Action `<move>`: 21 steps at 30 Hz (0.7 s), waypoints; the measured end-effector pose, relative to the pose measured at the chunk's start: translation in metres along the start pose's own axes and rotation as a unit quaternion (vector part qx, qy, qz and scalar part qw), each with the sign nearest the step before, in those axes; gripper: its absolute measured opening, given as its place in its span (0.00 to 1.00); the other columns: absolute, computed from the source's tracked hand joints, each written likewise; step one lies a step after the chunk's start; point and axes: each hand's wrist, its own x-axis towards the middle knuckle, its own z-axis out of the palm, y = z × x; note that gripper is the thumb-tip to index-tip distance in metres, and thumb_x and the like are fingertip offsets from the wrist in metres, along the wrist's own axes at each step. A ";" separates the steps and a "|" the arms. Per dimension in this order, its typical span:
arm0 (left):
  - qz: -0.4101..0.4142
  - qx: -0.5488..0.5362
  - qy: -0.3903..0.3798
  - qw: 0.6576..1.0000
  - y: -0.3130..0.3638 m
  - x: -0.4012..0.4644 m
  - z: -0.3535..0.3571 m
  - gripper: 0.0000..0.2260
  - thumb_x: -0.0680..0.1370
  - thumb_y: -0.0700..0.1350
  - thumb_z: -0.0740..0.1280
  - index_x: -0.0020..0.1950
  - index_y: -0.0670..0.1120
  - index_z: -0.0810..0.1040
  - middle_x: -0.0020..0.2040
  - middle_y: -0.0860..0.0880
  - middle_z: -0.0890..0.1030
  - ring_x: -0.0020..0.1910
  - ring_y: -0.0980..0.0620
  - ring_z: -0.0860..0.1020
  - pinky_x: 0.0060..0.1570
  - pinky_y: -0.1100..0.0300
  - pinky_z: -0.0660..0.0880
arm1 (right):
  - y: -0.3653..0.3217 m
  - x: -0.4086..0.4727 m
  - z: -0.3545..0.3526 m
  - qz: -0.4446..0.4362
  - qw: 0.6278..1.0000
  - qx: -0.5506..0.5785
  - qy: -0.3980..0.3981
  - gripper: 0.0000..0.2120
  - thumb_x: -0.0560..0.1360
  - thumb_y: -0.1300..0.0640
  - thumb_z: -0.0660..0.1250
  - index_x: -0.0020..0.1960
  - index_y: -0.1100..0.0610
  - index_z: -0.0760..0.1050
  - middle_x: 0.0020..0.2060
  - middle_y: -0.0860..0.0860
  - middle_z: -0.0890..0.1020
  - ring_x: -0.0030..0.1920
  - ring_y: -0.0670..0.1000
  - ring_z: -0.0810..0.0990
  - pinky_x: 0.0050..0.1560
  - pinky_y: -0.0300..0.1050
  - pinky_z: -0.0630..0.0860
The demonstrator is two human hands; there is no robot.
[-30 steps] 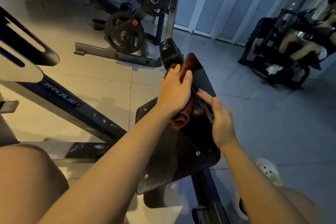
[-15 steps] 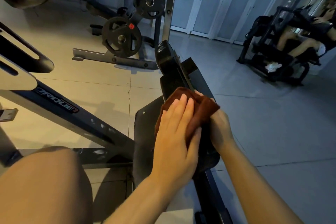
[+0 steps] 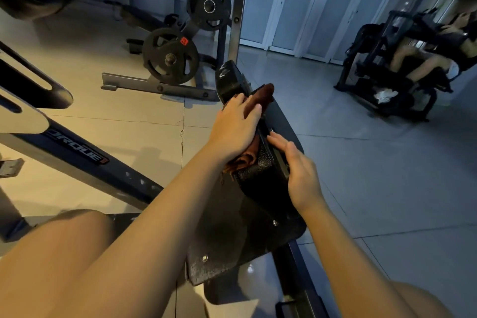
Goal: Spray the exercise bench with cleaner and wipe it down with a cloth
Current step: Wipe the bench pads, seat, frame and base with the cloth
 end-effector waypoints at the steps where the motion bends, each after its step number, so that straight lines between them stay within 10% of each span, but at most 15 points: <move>1: 0.009 -0.005 0.005 1.000 -0.002 -0.010 0.002 0.20 0.78 0.59 0.54 0.62 0.49 0.72 0.58 0.48 0.75 0.59 0.46 0.74 0.62 0.43 0.70 | 0.000 0.000 0.000 0.003 1.000 0.001 -0.003 0.22 0.81 0.39 0.46 0.65 0.39 0.73 0.65 0.36 0.75 0.68 0.39 0.70 0.72 0.51 0.67; 11: 0.063 -0.127 0.280 0.950 0.003 -0.128 0.065 0.20 0.80 0.54 0.56 0.71 0.51 0.65 0.68 0.46 0.73 0.68 0.49 0.70 0.65 0.42 0.69 | -0.004 0.001 -0.007 0.035 0.997 0.041 -0.057 0.29 0.79 0.35 0.41 0.67 0.41 0.73 0.71 0.40 0.70 0.73 0.44 0.65 0.75 0.58 0.59; 17: 0.180 0.095 0.313 0.928 -0.029 -0.141 0.096 0.24 0.84 0.54 0.52 0.77 0.45 0.56 0.78 0.44 0.55 0.79 0.47 0.48 0.77 0.47 0.49 | -0.005 -0.004 -0.009 0.030 0.993 0.032 -0.108 0.28 0.82 0.40 0.38 0.76 0.46 0.61 0.76 0.41 0.61 0.76 0.43 0.57 0.78 0.53 0.52; 21: 0.260 0.391 0.282 0.837 -0.068 -0.145 0.114 0.26 0.82 0.53 0.55 0.79 0.50 0.53 0.80 0.49 0.45 0.78 0.49 0.42 0.76 0.48 0.43 | -0.010 -0.001 -0.018 0.055 0.979 0.083 -0.176 0.28 0.83 0.43 0.37 0.79 0.51 0.53 0.78 0.44 0.55 0.77 0.44 0.53 0.78 0.49 0.48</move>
